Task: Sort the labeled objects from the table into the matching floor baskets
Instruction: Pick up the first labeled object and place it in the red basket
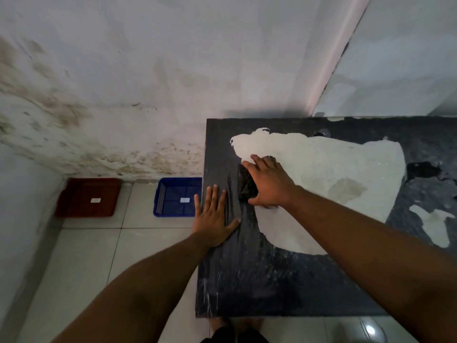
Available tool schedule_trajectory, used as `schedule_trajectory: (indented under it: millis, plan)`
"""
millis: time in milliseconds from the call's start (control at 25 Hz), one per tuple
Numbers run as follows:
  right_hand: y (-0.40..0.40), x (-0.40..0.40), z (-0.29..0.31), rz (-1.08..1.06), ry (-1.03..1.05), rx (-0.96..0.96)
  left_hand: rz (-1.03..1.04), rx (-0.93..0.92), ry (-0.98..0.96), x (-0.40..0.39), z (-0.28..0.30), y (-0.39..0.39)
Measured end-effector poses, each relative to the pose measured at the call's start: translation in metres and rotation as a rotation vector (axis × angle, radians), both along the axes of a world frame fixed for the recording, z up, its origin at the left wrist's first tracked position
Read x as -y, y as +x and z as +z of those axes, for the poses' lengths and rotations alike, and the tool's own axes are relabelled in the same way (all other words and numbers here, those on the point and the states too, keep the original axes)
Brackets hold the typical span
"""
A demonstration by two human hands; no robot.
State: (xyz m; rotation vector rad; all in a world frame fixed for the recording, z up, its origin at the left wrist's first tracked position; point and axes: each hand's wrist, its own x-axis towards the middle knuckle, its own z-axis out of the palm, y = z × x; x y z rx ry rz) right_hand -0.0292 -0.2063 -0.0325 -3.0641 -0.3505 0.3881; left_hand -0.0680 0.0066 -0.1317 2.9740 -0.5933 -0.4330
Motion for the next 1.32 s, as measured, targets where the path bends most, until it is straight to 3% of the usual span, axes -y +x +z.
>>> schedule_trajectory:
  millis: [440,720,1040,1320]
  plan:
    - [0.031,-0.024,-0.007,0.219,-0.152,-0.043,0.023,0.084,-0.051,0.002,0.001,-0.002]
    - [0.023,-0.023,0.005,0.125,0.337,-0.150,0.022,0.077,-0.046,0.002,0.000,-0.001]
    - [0.006,-0.016,0.011,-0.046,0.486,-0.087,0.032,0.060,-0.036,0.002,-0.003,0.001]
    - [-0.007,-0.004,0.012,-0.108,0.743,-0.098,0.033,0.075,-0.070,-0.001,-0.007,0.000]
